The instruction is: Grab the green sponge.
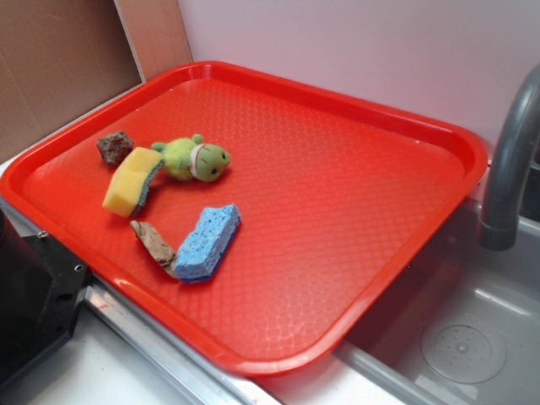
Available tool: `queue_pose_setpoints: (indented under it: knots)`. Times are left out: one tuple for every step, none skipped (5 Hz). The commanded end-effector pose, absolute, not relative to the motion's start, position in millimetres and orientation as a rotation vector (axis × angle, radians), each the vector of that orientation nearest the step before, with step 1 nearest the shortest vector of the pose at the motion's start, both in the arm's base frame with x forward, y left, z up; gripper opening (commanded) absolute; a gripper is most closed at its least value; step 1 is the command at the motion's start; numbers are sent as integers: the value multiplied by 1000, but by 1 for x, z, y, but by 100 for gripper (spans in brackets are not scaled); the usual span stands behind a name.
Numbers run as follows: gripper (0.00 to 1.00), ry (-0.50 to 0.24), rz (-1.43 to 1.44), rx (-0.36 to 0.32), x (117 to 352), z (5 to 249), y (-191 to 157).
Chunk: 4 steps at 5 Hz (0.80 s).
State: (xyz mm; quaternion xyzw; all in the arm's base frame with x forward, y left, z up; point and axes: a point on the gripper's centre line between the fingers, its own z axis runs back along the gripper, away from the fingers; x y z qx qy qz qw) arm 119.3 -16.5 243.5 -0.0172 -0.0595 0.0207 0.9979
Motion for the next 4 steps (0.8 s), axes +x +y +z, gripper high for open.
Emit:
queue_pose_setpoints:
  knots:
    - [100, -119, 41, -34, 119, 244, -16]
    - [100, -170, 178, -35, 117, 233, -3]
    - [100, -182, 350, -37, 116, 203, 12]
    - [100, -190, 531, 24, 117, 165, 25]
